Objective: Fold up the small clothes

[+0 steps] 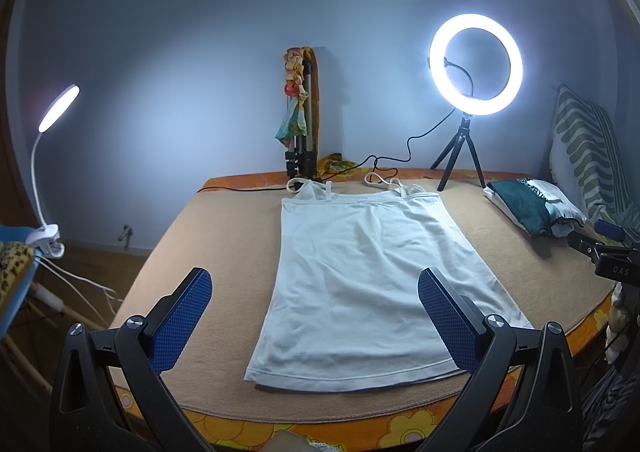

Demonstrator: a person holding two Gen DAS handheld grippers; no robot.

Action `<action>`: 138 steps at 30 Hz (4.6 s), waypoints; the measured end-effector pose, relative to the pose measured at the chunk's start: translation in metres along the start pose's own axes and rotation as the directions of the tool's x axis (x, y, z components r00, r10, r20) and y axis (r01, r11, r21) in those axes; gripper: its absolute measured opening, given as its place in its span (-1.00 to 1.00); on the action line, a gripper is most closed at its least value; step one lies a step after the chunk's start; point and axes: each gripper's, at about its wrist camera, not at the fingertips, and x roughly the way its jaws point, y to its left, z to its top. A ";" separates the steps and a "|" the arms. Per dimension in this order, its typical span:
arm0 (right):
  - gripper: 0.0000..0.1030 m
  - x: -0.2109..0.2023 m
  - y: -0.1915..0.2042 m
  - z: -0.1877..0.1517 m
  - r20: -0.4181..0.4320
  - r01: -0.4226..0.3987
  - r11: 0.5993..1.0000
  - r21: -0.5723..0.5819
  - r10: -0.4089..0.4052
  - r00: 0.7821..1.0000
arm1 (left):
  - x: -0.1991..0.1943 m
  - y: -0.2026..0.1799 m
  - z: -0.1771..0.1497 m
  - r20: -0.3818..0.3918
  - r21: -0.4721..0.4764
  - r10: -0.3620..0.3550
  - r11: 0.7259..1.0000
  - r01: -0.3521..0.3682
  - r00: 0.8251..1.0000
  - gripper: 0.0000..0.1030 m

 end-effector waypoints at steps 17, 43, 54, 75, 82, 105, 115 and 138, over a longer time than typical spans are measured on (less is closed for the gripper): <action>0.99 0.006 0.018 0.011 0.074 -0.039 0.999 -0.035 0.042 0.996 | 0.030 0.047 -0.028 -0.126 -0.099 -0.075 0.993 0.063 0.989 0.78; 0.56 0.180 0.229 0.123 -0.353 -0.494 0.852 -0.171 0.415 0.838 | 0.104 0.091 -0.072 -0.398 -0.289 -0.217 0.952 0.103 0.892 -0.20; 0.14 0.308 0.294 0.134 -0.532 -0.486 0.872 -0.065 0.382 0.756 | 0.119 0.099 -0.088 -0.431 -0.356 -0.261 0.929 0.103 0.863 -0.38; -0.21 0.404 0.360 0.115 -0.614 -0.372 0.904 -0.209 0.174 0.770 | 0.129 0.098 -0.088 -0.442 -0.385 -0.299 0.915 0.122 0.846 -0.61; -0.32 0.413 0.369 0.108 -0.637 -0.360 0.878 -0.314 0.086 0.766 | 0.130 0.098 -0.089 -0.431 -0.413 -0.336 0.899 0.148 0.838 -0.82; -0.98 0.383 0.296 0.132 -0.571 -0.335 0.918 -0.213 0.161 0.805 | 0.112 0.058 -0.064 -0.330 -0.314 -0.401 0.900 0.302 0.855 -0.89; -0.98 0.370 0.237 0.140 -0.524 -0.266 0.948 -0.176 0.139 0.840 | 0.118 0.010 -0.054 -0.350 -0.231 -0.455 0.889 0.396 0.819 -0.89; -0.41 0.391 0.218 0.116 -0.527 -0.204 0.954 -0.220 0.060 0.848 | 0.113 -0.040 -0.071 -0.472 -0.113 -0.533 0.827 0.551 0.702 -0.56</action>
